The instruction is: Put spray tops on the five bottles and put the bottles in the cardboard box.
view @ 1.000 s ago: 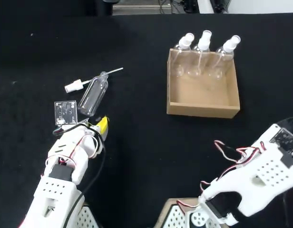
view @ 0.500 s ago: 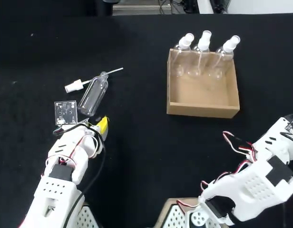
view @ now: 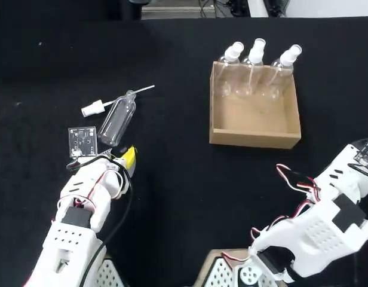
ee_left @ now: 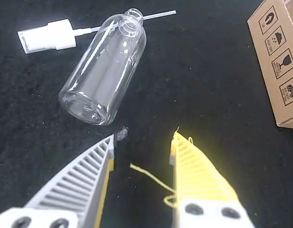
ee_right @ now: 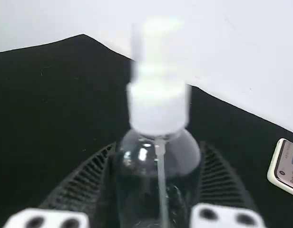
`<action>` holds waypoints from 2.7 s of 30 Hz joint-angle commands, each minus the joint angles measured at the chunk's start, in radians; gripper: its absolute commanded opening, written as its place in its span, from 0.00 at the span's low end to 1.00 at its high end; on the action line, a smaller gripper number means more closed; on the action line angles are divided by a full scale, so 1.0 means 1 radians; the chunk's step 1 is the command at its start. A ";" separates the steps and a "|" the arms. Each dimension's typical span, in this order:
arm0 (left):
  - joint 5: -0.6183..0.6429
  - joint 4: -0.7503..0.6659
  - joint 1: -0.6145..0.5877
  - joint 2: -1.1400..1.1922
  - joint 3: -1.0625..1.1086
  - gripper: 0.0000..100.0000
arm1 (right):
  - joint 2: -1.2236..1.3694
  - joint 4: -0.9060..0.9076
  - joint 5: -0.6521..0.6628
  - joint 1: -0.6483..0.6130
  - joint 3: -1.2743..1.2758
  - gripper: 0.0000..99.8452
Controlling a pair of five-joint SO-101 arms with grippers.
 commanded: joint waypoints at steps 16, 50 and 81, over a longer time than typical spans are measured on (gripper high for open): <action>-0.012 -0.023 0.010 -0.012 -0.015 0.19 | -0.489 0.121 -0.023 -0.063 0.068 0.01; -0.012 -0.023 0.010 -0.012 -0.013 0.19 | -0.608 0.451 -0.147 -0.862 0.053 0.01; -0.012 -0.023 0.008 -0.012 -0.013 0.19 | -0.179 0.146 -0.149 -0.933 0.045 0.02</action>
